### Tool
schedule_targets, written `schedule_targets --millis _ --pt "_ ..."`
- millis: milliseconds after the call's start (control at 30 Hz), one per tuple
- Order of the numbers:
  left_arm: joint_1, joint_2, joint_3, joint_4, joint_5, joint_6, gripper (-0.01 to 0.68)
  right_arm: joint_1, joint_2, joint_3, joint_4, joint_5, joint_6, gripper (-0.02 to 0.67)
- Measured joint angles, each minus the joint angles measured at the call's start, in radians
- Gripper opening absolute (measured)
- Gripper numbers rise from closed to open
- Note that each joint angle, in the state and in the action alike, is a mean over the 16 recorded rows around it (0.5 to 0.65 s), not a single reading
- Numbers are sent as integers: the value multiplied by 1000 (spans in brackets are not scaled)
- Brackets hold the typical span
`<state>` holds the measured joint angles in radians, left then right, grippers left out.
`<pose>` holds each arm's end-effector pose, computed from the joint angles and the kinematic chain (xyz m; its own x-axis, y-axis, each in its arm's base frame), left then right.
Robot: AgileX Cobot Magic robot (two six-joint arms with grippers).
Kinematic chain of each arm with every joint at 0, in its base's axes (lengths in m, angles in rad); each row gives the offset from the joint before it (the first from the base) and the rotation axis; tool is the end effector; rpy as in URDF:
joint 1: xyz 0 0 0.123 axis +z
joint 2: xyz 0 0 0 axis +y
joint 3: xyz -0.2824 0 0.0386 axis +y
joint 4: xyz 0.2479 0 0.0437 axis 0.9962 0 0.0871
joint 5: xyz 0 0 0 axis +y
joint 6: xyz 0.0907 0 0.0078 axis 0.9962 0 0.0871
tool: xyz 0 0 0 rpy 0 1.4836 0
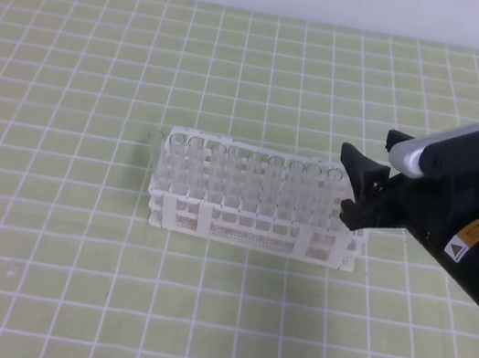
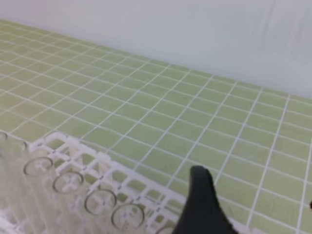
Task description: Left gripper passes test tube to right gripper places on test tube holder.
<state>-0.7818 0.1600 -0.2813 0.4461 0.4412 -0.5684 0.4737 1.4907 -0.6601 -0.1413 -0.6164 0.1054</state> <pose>0.0515 -0.0275 0.2621 -0.2252 0.0027 -0.9743 0.5351 0.8360 -0.1214 0.2683 0.1458 0.2420 -0.1115 -0.0685 -0.9914 -0.5276 0.8495 0.0006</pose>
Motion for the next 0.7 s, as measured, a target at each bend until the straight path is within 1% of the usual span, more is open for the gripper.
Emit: schedule_targets --millis 100,167,367,567,700 --pt "0 1 0 0 -1 0 -3 0 -37 0 -7 19 0 399" --pt "0 1 0 1 -2 1 -3 0 -75 1 -23 39 0 373" --pt "0 2 0 1 -3 1 -2 3 -250 1 -94 140 0 232" --pt "0 2 0 1 -2 1 -2 6 -471 2 -167 372 -2 78" --pt "0 1 0 1 -2 0 -3 9 -609 3 -195 551 -3 10"
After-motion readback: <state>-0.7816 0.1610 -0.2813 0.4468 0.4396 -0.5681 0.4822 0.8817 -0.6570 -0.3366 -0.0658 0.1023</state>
